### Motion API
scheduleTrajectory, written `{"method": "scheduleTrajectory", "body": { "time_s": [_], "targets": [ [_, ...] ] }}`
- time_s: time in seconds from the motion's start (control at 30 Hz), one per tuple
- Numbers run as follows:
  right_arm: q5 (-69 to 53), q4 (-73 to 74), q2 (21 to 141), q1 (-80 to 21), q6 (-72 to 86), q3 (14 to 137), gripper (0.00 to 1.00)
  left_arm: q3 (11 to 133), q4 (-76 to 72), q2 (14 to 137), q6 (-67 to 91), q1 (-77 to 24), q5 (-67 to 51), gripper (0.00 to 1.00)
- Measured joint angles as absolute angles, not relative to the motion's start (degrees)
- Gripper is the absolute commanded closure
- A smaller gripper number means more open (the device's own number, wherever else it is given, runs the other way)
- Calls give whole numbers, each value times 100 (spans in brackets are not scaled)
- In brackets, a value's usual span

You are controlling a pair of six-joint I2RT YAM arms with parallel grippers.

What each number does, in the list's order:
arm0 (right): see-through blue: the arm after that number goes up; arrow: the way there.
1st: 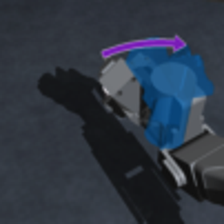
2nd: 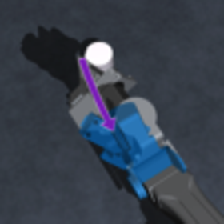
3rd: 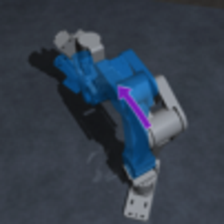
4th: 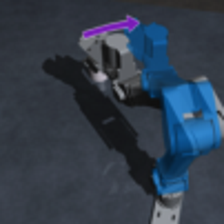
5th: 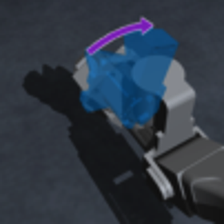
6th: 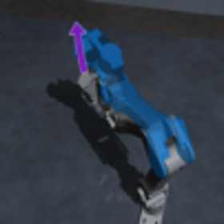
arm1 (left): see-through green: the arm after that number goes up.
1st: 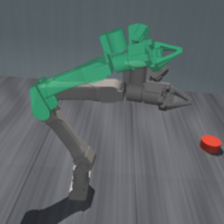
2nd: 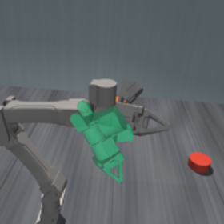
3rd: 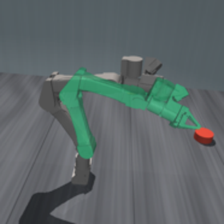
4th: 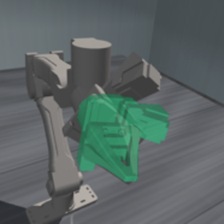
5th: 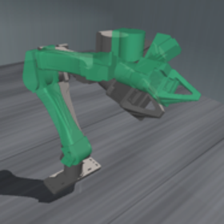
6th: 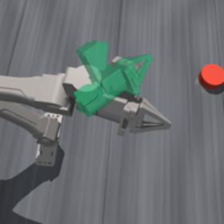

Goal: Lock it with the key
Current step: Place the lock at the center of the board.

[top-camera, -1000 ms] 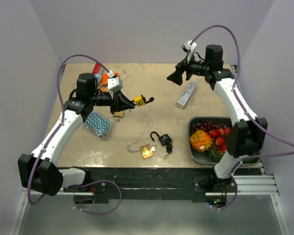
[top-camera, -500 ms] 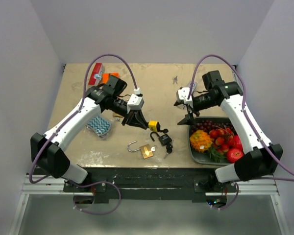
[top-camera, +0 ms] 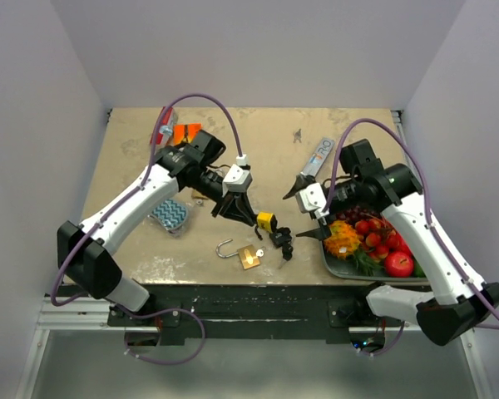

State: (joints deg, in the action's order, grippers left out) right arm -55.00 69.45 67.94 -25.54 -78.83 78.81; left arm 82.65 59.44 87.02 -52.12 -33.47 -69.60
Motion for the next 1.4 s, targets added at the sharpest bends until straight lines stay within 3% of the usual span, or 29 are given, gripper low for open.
{"method": "scheduleTrajectory", "body": {
  "time_s": [0.4, 0.57, 0.77, 1.0, 1.4],
  "targets": [
    [-5389, 6370, 6938, -3094, -7502, 7881, 8, 8283, 5948, 8733, -5212, -3426, -6960, 100],
    [-5354, 6235, 6941, -3188, -7404, 7891, 20, 8283, 5955, 8733, -5212, -3426, -6956, 100],
    [-5352, 6250, 7070, -3269, -7413, 8027, 24, 8283, 5988, 8750, -5271, -3430, -6925, 100],
    [-5347, 6359, 7192, -3380, -7511, 8130, 36, 8322, 6062, 8875, -5321, -3505, -6888, 100],
    [-5347, 6558, 7295, -3485, -7601, 8167, 37, 8337, 6073, 8921, -5315, -3581, -6733, 100]
  ]
}}
